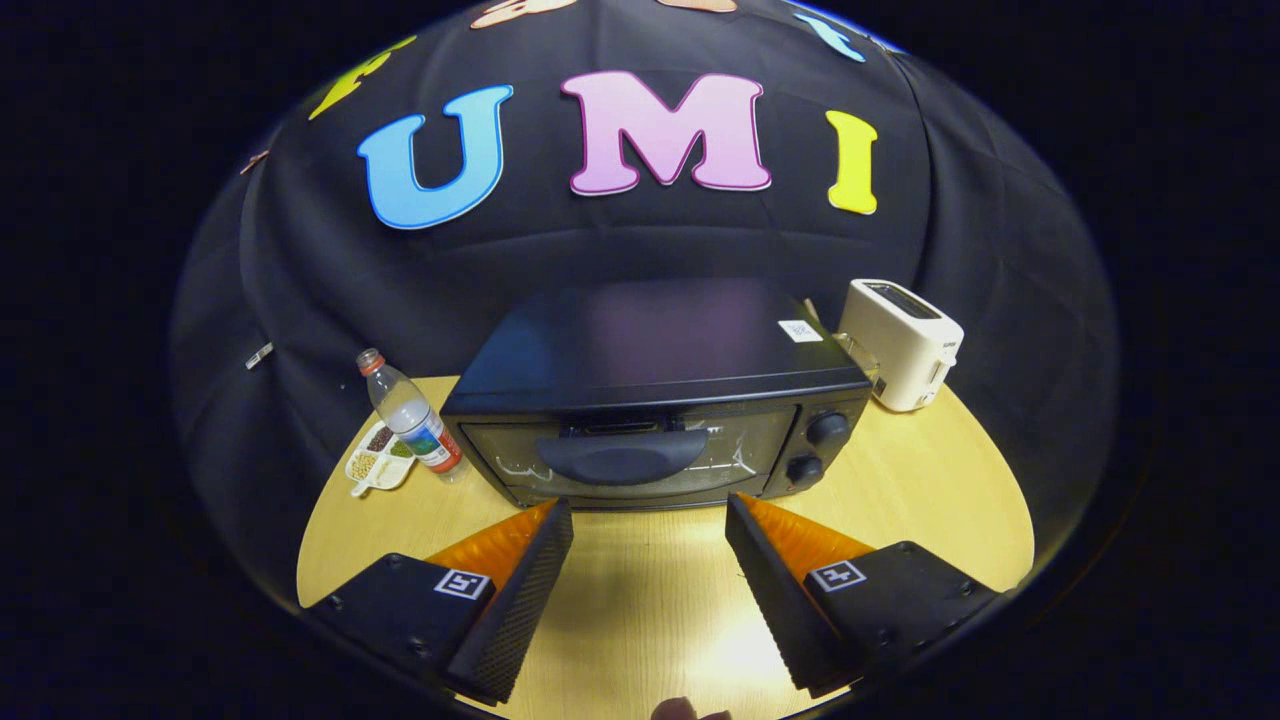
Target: Open the toaster oven, put the food inside, and close the toaster oven door.
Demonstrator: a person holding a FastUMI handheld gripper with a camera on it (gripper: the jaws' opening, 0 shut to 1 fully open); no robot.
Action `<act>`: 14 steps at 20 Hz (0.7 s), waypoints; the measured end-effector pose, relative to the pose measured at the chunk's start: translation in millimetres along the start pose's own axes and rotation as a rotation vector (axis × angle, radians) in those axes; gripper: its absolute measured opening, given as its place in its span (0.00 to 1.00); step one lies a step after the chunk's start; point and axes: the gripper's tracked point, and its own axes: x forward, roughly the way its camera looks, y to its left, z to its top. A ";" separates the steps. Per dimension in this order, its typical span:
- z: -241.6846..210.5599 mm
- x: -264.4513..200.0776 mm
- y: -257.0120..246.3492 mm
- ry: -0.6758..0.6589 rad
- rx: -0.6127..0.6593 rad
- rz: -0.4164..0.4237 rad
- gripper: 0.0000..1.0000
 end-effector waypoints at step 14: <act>120.1 -144.2 -79.1 -0.341 -0.011 0.022 0.99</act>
